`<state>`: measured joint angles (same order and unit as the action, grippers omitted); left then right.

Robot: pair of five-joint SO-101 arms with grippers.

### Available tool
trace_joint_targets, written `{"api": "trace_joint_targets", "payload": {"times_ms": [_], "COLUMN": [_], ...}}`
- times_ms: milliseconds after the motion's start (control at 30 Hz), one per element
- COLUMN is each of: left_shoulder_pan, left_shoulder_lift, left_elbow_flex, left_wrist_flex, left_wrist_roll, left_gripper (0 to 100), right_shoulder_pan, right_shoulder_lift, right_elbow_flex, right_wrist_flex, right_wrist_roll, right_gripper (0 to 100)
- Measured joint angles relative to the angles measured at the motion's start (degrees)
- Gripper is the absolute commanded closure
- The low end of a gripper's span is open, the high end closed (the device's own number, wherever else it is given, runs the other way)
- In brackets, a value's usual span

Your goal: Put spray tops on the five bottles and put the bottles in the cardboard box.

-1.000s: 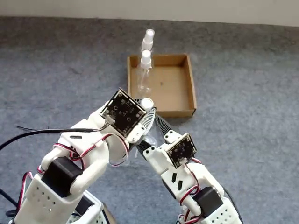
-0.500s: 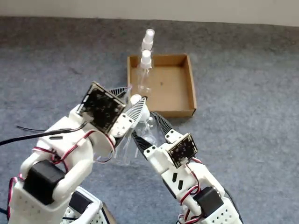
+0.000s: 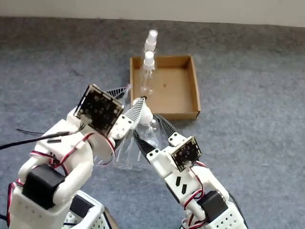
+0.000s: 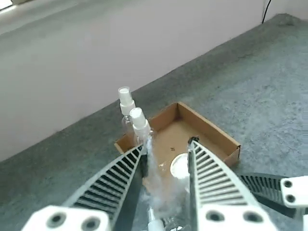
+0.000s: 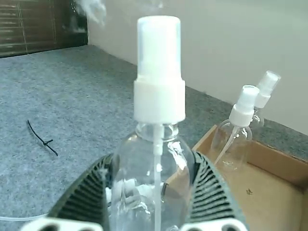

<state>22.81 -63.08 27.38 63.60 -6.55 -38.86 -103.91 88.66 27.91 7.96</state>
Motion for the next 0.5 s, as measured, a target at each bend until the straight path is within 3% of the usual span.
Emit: {"api": "trace_joint_targets", "payload": {"times_ms": [167, 500], "left_shoulder_pan": [-4.2, -2.0], "left_shoulder_lift": [-0.3, 0.1], "left_elbow_flex": [0.4, 1.0], "left_wrist_flex": [0.0, 0.0], "left_wrist_roll": [-0.3, -3.1], "left_gripper": [87, 87], "right_shoulder_pan": [0.0, 0.0], "right_shoulder_lift": [0.0, 0.0], "right_elbow_flex": [0.0, 0.0], "right_wrist_flex": [0.0, 0.0], "right_wrist_roll": [0.0, 0.0], "right_gripper": [99.5, 99.5]}}
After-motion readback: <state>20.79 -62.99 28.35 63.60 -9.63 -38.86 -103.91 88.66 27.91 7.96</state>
